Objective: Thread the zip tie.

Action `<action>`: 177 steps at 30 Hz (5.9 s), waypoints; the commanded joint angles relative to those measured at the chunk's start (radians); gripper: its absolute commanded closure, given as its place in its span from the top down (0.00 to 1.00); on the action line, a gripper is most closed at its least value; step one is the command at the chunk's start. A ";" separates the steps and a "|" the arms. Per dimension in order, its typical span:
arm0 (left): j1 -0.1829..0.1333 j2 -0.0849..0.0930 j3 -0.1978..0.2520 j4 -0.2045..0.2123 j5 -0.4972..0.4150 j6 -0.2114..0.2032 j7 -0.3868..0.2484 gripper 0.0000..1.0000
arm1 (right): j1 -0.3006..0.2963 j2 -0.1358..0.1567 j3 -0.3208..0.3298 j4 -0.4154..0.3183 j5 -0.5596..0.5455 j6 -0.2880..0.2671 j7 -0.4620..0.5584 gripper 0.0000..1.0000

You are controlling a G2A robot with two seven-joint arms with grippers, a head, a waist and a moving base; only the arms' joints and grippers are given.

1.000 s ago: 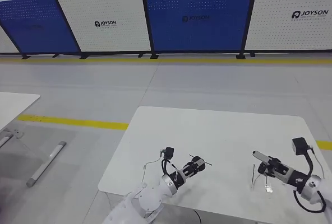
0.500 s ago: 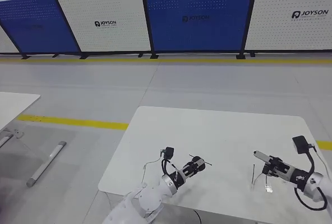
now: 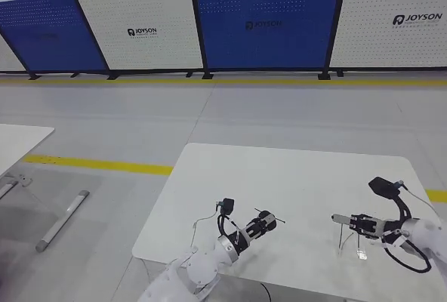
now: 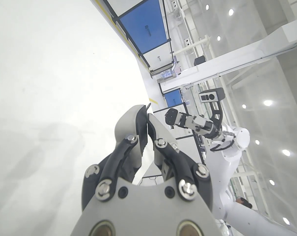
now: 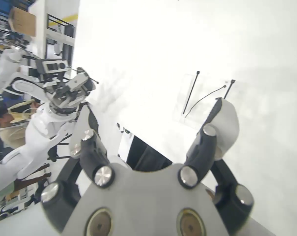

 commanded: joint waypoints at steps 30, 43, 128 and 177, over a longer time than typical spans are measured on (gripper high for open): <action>0.000 0.000 0.000 0.000 0.000 0.000 0.000 0.00 | 0.139 0.000 -0.118 0.025 -0.171 0.055 0.242 1.00; 0.000 0.000 0.000 0.000 0.000 0.000 0.000 0.00 | 0.171 -0.014 -0.185 0.081 -0.198 0.055 0.235 0.52; 0.000 0.000 0.000 0.000 0.000 0.000 0.000 0.00 | 0.037 -0.032 -0.068 0.046 -0.211 0.055 0.121 0.00; 0.000 0.000 0.000 0.000 0.000 0.000 0.000 0.00 | -0.267 -0.045 0.096 -0.136 0.054 -0.104 -0.452 0.00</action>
